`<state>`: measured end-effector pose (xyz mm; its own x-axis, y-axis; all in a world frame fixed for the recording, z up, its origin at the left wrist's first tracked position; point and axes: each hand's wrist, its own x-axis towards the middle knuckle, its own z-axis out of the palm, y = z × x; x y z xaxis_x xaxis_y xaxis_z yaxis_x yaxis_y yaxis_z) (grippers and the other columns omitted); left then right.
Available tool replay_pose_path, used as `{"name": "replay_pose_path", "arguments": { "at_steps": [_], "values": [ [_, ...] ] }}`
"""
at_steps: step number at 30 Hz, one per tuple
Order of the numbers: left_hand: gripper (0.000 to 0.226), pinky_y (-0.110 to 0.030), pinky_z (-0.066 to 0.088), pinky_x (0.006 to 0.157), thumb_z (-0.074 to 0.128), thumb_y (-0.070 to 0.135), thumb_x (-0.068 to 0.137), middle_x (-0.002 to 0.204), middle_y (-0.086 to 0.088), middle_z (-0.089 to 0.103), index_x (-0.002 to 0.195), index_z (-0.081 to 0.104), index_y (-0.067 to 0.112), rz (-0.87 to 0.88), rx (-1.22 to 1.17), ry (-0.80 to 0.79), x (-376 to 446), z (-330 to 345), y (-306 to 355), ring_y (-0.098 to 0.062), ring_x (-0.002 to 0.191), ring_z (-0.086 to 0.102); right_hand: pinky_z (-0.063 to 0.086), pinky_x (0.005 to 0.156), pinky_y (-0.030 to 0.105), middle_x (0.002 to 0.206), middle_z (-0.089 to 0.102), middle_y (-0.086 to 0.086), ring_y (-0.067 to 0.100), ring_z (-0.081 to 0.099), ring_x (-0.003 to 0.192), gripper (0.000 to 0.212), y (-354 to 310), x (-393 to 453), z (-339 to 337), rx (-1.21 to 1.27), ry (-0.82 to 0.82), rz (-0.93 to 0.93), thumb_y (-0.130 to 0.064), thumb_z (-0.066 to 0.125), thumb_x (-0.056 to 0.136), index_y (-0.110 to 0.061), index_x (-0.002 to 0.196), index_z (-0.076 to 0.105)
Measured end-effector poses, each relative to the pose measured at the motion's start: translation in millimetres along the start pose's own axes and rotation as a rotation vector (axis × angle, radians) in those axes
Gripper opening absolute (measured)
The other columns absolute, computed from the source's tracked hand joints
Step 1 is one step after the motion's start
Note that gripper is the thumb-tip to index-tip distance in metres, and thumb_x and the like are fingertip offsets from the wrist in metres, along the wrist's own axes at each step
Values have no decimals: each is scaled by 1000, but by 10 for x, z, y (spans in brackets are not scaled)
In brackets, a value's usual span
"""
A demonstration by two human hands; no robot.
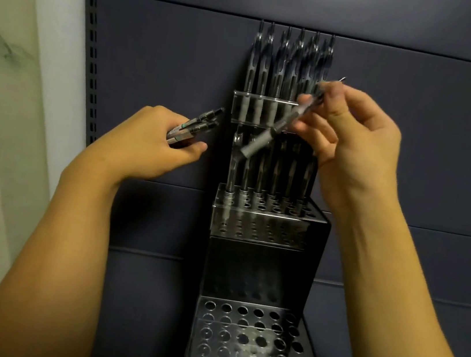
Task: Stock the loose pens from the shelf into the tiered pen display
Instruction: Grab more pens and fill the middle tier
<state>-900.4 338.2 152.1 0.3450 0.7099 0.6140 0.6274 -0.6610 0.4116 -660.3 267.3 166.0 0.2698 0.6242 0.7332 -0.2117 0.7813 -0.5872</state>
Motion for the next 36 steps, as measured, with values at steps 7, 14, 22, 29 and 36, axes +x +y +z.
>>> {"name": "replay_pose_path", "arguments": {
  "at_steps": [7, 14, 22, 29, 36],
  "values": [
    [44, -27, 30, 50, 67, 29, 94, 47, 8, 41, 59, 43, 18, -2, 20, -33, 16, 40, 16, -8, 43, 34, 62, 68, 34, 82, 77, 5, 21, 74, 71, 2, 77, -3, -2, -463, 46, -133, -14, 74, 92, -13, 94, 75],
    [43, -25, 29, 50, 67, 30, 93, 49, 7, 40, 59, 44, 19, -1, 45, -29, 25, 55, 0, -7, 43, 34, 64, 71, 37, 81, 77, 2, 19, 75, 71, 5, 225, -35, 65, -568, 6, -106, -18, 77, 90, -18, 93, 74],
    [43, -26, 30, 51, 68, 29, 93, 46, 11, 44, 58, 45, 22, -6, 32, -38, 33, 68, -20, -5, 42, 36, 63, 68, 30, 71, 74, -4, 7, 72, 60, 13, 320, -71, 142, -831, -55, -107, -27, 81, 86, -16, 92, 76],
    [42, -25, 30, 51, 69, 28, 93, 50, 8, 41, 59, 45, 20, -8, 33, -35, 28, 60, -2, -5, 43, 35, 63, 72, 32, 68, 74, -3, 7, 72, 60, 26, 307, -85, 156, -1026, -142, -29, -38, 81, 84, -13, 91, 77],
    [39, -23, 31, 50, 69, 28, 92, 49, 9, 45, 60, 48, 19, 1, 43, -50, 38, 75, 20, -4, 44, 37, 62, 80, 37, 68, 73, 1, 14, 72, 74, 32, 195, -95, 128, -1199, -236, 57, -46, 84, 76, -15, 81, 76]
  ]
}}
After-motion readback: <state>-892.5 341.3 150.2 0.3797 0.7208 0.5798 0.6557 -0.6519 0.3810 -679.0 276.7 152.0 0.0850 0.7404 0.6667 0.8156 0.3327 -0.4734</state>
